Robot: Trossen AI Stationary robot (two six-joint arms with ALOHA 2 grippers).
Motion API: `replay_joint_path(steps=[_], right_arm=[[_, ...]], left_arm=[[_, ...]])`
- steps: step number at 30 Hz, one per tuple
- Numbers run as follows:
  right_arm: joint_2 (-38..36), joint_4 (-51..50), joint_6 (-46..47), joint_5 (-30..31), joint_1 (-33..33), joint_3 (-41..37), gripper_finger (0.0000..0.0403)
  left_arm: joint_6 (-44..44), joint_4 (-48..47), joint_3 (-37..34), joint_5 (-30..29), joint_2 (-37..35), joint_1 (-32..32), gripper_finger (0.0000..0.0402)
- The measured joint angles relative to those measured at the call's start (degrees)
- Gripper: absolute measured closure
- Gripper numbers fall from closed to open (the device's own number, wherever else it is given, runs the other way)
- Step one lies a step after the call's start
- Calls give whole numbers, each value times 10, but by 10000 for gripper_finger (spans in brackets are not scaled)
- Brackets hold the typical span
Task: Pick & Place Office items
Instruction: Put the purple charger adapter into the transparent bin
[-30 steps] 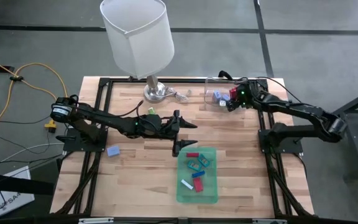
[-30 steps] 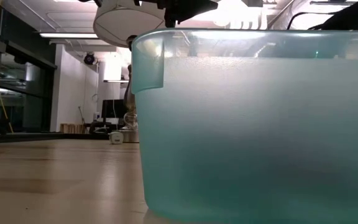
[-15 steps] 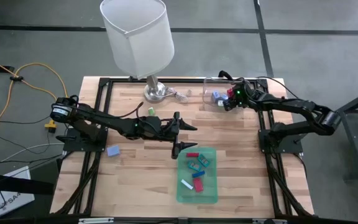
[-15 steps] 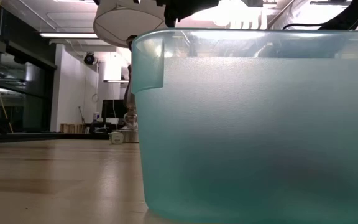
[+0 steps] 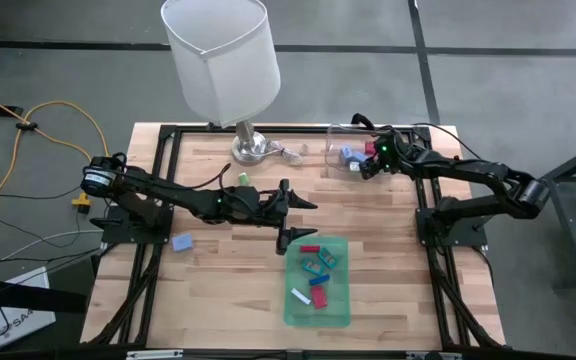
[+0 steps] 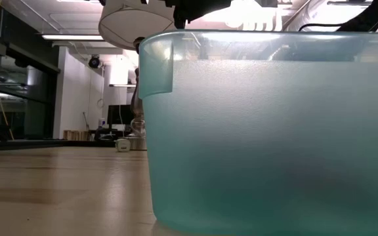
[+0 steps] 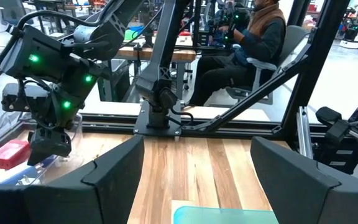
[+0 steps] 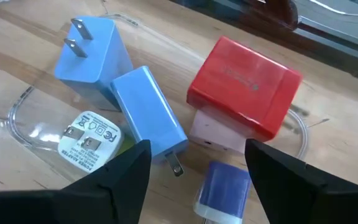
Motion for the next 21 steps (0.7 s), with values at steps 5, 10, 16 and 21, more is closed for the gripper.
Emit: replay_joint_path(steps=[5, 10, 16, 21], right_arm=[[0, 0, 0, 0, 0, 0, 155], [-1, 1, -4, 0, 0, 0, 154], [-34, 0, -20, -4, 0, 7, 154], [-89, 1, -20, -46, 0, 29, 156]], left_arm=[[0, 0, 0, 0, 0, 0, 113], [0, 0, 0, 0, 0, 0, 113], [0, 0, 0, 0, 0, 0, 113], [0, 0, 0, 0, 0, 0, 113]])
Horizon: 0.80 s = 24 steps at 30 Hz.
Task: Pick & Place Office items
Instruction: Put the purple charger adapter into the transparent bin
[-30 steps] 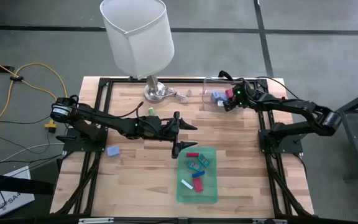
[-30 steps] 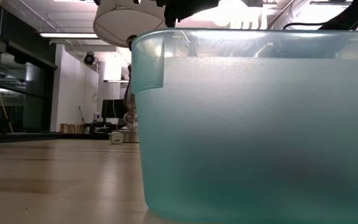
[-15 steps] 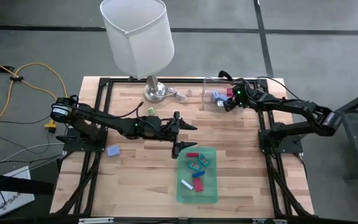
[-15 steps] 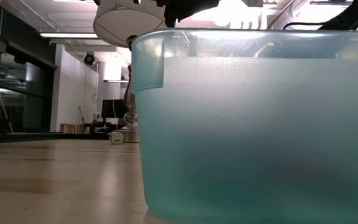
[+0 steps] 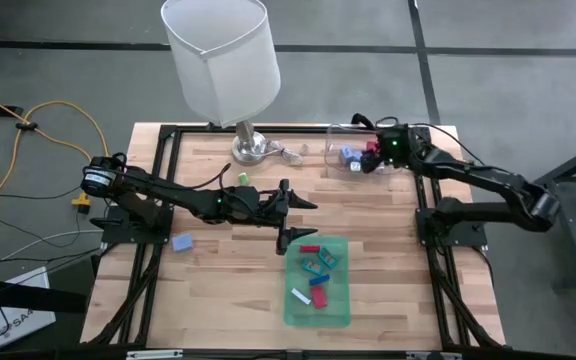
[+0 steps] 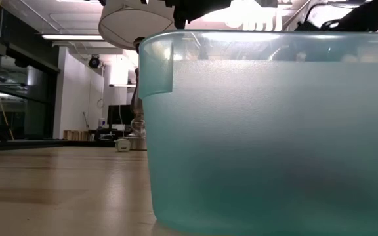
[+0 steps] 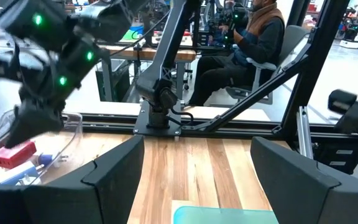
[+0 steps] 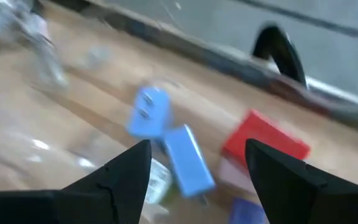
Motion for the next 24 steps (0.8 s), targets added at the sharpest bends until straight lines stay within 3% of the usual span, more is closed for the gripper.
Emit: replay_joint_path(steps=[13, 24], right_arm=[[-139, 2, 19, -93, 48, 18, 155], [-156, 26, 39, -208, 176, 18, 156]], left_arm=[[0, 0, 0, 0, 0, 0, 113], [-29, -59, 0, -1, -6, 0, 113]])
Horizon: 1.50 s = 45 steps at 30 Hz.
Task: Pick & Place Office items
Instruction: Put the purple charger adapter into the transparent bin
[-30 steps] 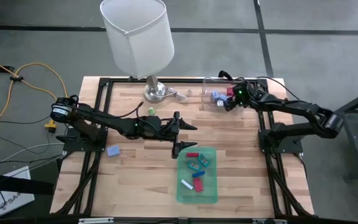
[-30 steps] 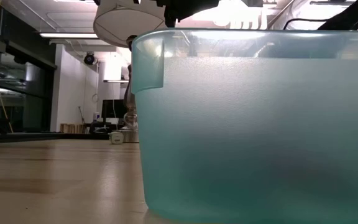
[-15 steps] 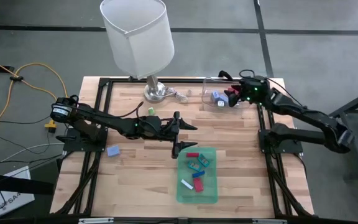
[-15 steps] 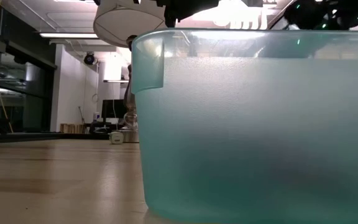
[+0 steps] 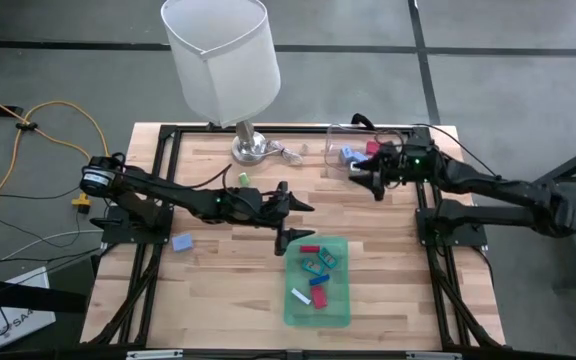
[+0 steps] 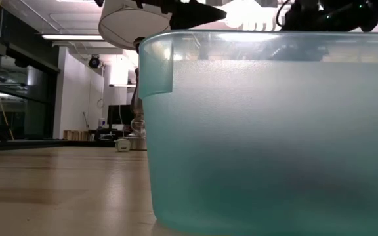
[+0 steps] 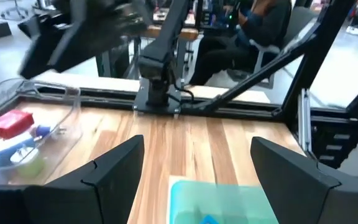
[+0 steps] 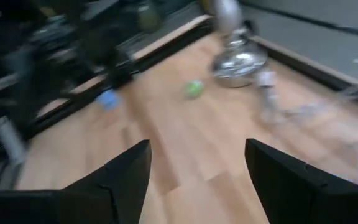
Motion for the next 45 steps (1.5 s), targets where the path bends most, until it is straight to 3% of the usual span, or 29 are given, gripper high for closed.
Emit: replay_joint_path(steps=[12, 21, 30, 45], right_arm=[[1, 3, 23, 0, 158, 0, 156], [1, 27, 24, 0, 253, 0, 156], [1, 23, 24, 1, 279, 0, 156], [2, 23, 23, 3, 279, 0, 156]], left_arm=[[-51, -177, 0, -19, -53, -7, 113], [-58, -199, 0, -29, -58, -40, 113], [-91, -223, 0, -74, -75, -50, 113], [-107, -289, 0, -80, -76, -52, 113]])
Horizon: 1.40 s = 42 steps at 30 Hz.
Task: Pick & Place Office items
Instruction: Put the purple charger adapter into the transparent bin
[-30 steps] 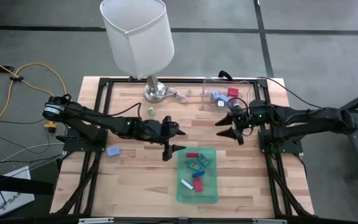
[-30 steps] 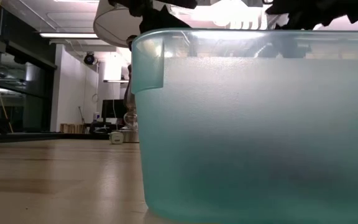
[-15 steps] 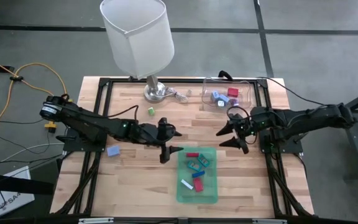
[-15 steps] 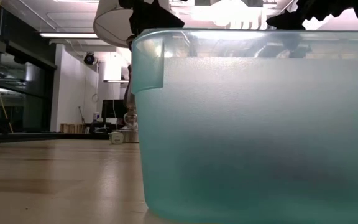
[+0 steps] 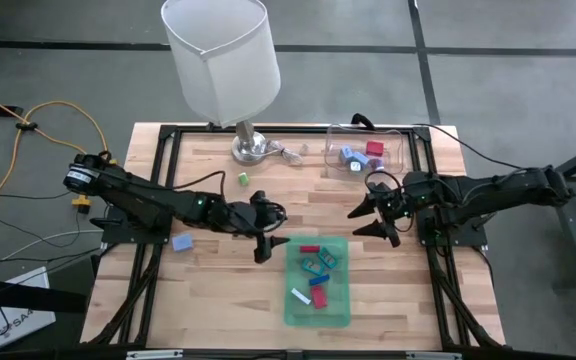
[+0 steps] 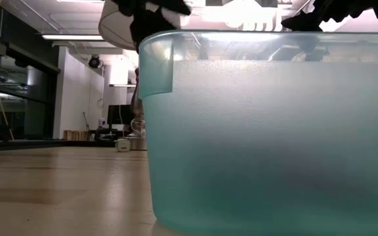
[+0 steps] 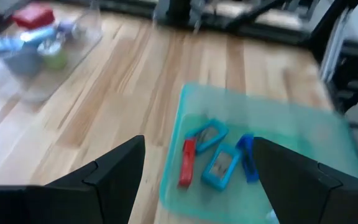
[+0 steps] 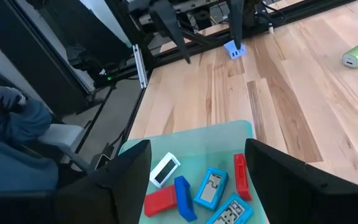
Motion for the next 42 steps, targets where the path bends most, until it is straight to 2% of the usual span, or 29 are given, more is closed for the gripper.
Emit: replay_joint_path(steps=[4, 10, 14, 19, 25, 29, 35, 42], right_arm=[[0, 0, 0, 0, 0, 0, 156], [0, 0, 0, 0, 0, 0, 156], [0, 0, 0, 0, 0, 0, 156], [0, 0, 0, 0, 0, 0, 156], [0, 0, 0, 0, 0, 0, 156], [0, 0, 0, 0, 0, 0, 156], [0, 0, 0, 0, 0, 0, 156], [0, 0, 0, 0, 0, 0, 156]], left_arm=[[-34, -69, 0, -36, 0, -10, 113], [-161, -209, 0, -111, -11, -23, 113], [-222, -288, 0, -120, -12, -28, 113], [-249, -346, -1, -118, -15, -76, 113], [-277, -375, -16, -131, -42, -137, 113], [-250, -385, -53, -129, -94, -158, 113], [-194, -361, -151, -98, -215, -160, 113], [-236, -319, -257, -42, -313, -163, 113]])
